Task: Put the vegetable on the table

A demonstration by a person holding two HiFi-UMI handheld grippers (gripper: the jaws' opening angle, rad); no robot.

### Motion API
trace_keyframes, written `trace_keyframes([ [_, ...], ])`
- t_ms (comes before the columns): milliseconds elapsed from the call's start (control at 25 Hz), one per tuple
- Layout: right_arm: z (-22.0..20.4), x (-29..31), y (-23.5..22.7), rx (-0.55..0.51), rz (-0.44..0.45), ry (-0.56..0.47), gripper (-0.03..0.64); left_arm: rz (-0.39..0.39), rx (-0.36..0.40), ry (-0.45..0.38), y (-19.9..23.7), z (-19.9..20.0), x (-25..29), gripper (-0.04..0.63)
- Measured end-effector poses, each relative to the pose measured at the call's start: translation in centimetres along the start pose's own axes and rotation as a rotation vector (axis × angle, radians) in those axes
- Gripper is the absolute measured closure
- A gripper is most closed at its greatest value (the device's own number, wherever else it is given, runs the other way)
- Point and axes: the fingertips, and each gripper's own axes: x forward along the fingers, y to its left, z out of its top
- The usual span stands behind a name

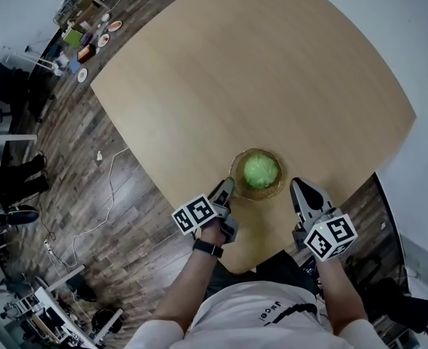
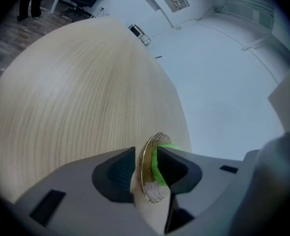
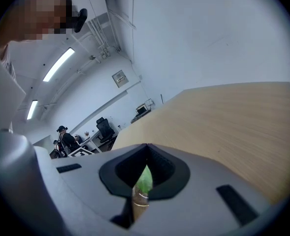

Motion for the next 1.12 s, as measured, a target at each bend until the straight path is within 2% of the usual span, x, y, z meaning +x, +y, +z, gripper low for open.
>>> trace_keyframes([
  [120,-0.2,0.3,1.2,-0.017,0.021,0.006,0.603,-0.023,0.036,-0.023,-1.3,0.9,-1.7,0.464],
  [320,0.2,0.1,4.2,-0.045,0.040,0.005,0.603,-0.100,0.118,-0.043,-5.5,1.4,-5.6,0.561],
  [600,1.9,-1.1,8.6,-0.073,0.061,-0.024,0.603,-0.249,0.155,-0.038,-11.8,1.3,-11.1,0.580],
  [720,2.5,-1.5,10.0,-0.072,0.060,-0.034,0.603,-0.304,0.194,-0.038,-14.2,1.5,-13.0,0.581],
  [800,2.9,-1.6,11.2,-0.071,0.063,-0.037,0.603,-0.332,0.259,-0.051,-15.6,1.8,-14.5,0.581],
  [1000,4.4,-2.3,14.3,-0.127,0.070,-0.069,0.603,-0.385,0.511,-0.120,-19.7,2.6,-18.3,0.581],
  [1120,5.3,-2.9,15.4,-0.152,0.066,-0.094,0.603,-0.409,0.633,-0.153,-21.7,2.7,-19.8,0.581],
])
